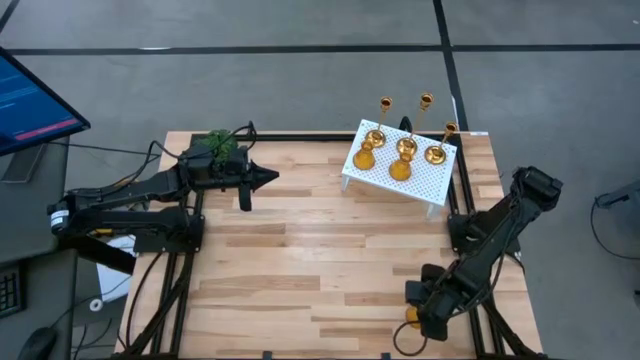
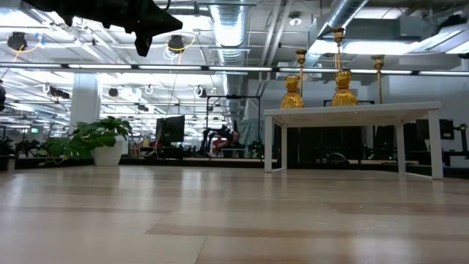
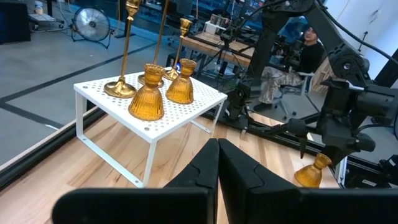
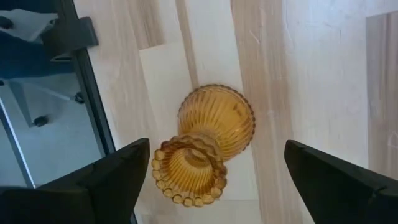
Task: Pick & Place candle stick holders
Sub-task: Put the yellow candle holder on the shelf aligned with the other yellow candle holders
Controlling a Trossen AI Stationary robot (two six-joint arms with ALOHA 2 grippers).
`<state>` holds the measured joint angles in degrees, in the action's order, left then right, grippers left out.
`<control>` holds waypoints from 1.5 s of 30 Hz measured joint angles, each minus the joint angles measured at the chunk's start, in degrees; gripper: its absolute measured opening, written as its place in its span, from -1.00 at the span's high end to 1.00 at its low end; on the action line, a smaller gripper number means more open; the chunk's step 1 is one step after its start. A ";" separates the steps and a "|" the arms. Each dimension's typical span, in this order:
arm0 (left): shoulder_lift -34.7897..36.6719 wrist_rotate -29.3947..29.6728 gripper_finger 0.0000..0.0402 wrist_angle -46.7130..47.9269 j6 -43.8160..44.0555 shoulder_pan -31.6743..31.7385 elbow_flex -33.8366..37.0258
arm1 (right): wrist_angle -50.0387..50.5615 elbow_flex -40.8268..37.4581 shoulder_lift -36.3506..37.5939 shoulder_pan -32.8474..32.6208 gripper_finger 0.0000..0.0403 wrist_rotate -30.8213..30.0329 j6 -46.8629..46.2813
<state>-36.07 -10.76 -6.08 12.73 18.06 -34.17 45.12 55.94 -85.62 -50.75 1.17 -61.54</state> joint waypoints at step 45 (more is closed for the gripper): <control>0.00 0.02 0.96 -0.41 1.70 0.01 0.00 | -5.16 -0.07 -5.96 -3.13 -0.50 -1.38 -2.26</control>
<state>-36.07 -10.74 -6.49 14.44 18.07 -34.17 39.96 55.88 -91.58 -53.89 -0.21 -63.80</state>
